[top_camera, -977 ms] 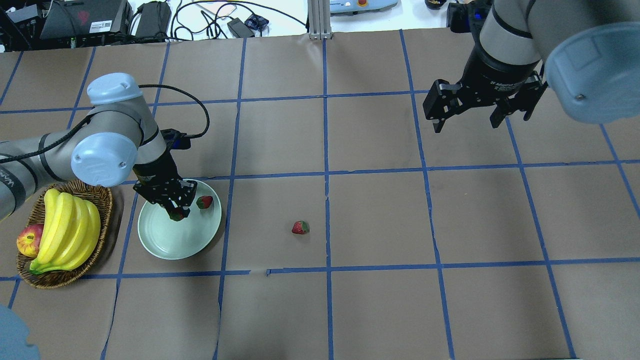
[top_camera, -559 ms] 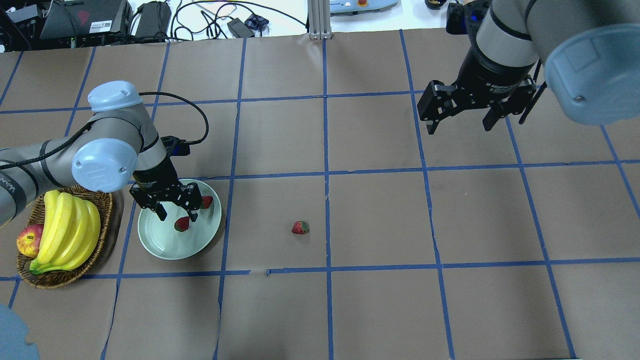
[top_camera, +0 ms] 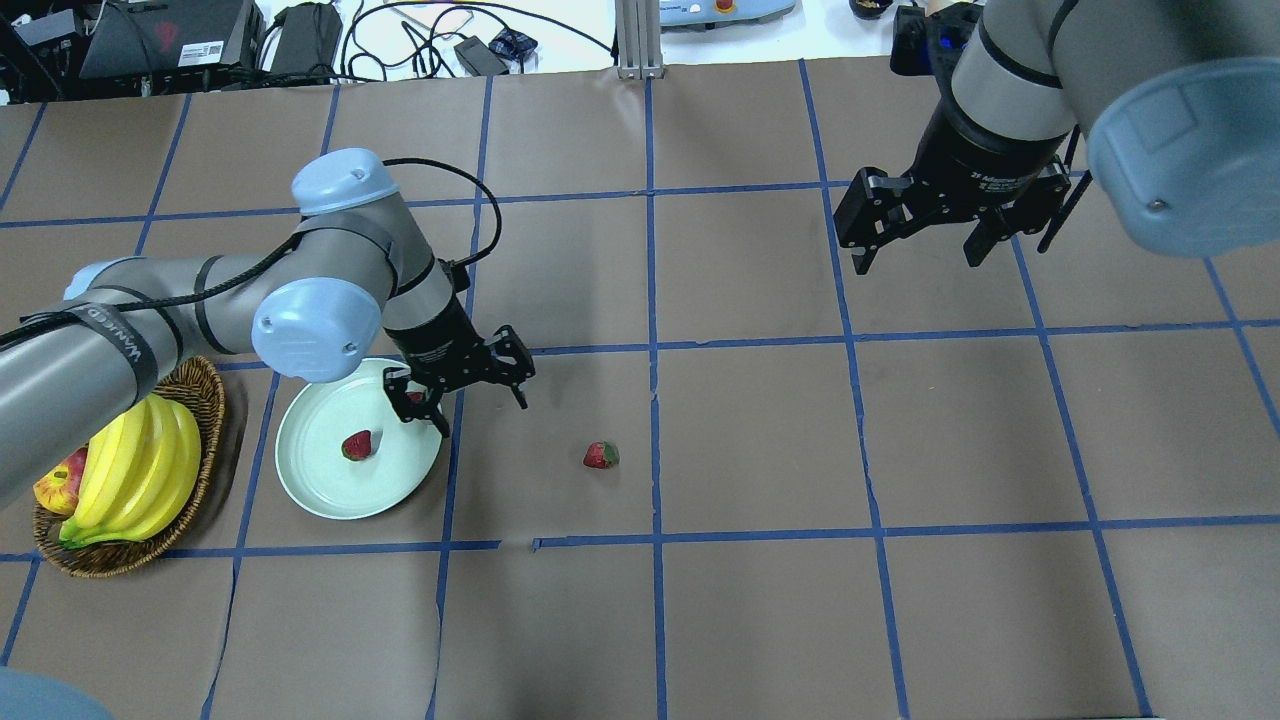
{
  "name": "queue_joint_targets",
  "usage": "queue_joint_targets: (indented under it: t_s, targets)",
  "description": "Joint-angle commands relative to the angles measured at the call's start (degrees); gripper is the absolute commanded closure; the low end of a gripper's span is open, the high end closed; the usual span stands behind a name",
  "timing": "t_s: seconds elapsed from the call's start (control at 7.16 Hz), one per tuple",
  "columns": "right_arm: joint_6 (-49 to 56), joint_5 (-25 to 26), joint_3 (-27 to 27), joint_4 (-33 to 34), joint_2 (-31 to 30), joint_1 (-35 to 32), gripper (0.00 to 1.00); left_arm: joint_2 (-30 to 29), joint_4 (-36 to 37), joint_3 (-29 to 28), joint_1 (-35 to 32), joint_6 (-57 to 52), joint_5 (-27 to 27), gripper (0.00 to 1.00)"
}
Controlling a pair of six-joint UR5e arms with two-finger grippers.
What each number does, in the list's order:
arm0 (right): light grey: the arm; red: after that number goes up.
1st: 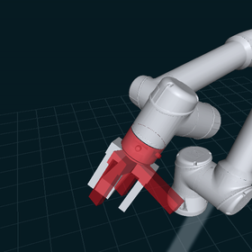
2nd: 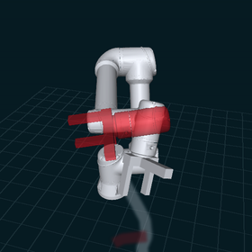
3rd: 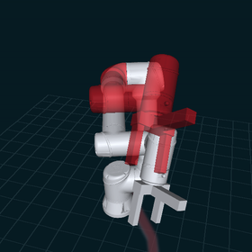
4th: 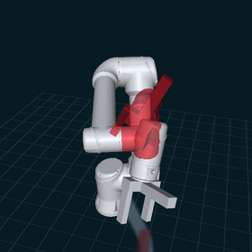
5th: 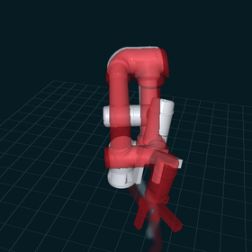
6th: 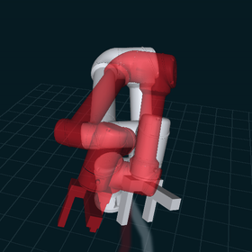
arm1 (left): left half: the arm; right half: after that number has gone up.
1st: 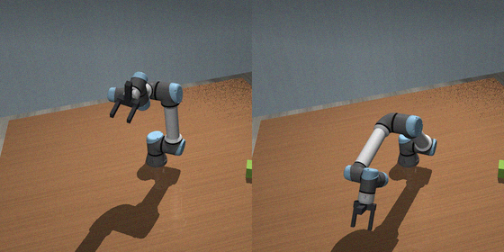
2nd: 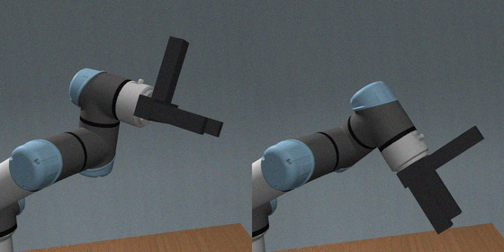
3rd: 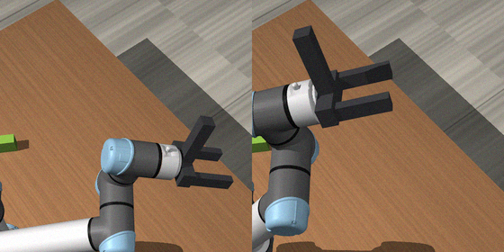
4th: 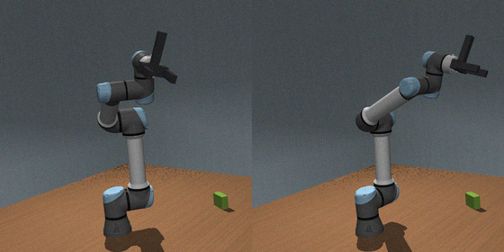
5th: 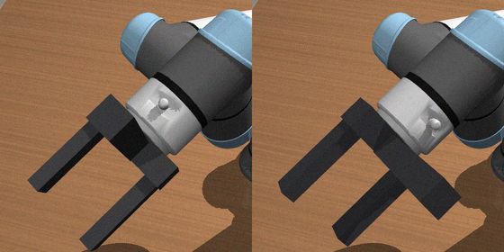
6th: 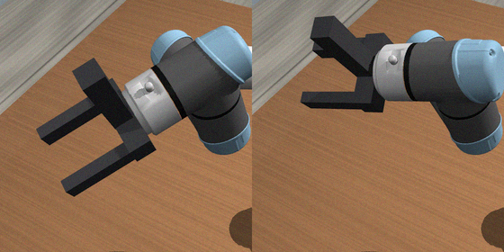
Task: Collect all strawberries into plate
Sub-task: 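Move the left gripper to the last strawberry and grasp it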
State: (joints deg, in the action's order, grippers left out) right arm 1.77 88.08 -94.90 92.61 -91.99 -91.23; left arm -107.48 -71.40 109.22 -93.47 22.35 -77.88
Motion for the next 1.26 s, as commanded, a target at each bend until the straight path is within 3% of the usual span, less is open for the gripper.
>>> queue_joint_targets:
  t_s: [0.0, 0.28, 0.56, 1.12]
  targets:
    - [0.2, 0.3, -0.1, 0.2, 0.2, 0.0, 0.0, -2.8, 7.2, -0.6, -7.4, 13.6, 4.4, 0.0]
    - [0.2, 0.7, -0.1, 0.2, 0.2, 0.1, 0.0, -3.8, 7.9, -0.2, -10.4, 13.0, 1.6, 0.0]
    - [0.2, 0.7, -0.1, 0.2, 0.2, 0.0, 0.0, -4.0, 8.0, 1.9, -10.7, 10.5, -2.7, 0.13]
    - [0.1, 0.7, -0.1, 0.6, 0.3, 0.1, 0.0, -4.8, 9.8, 1.9, -11.2, 11.2, -1.8, 0.13]
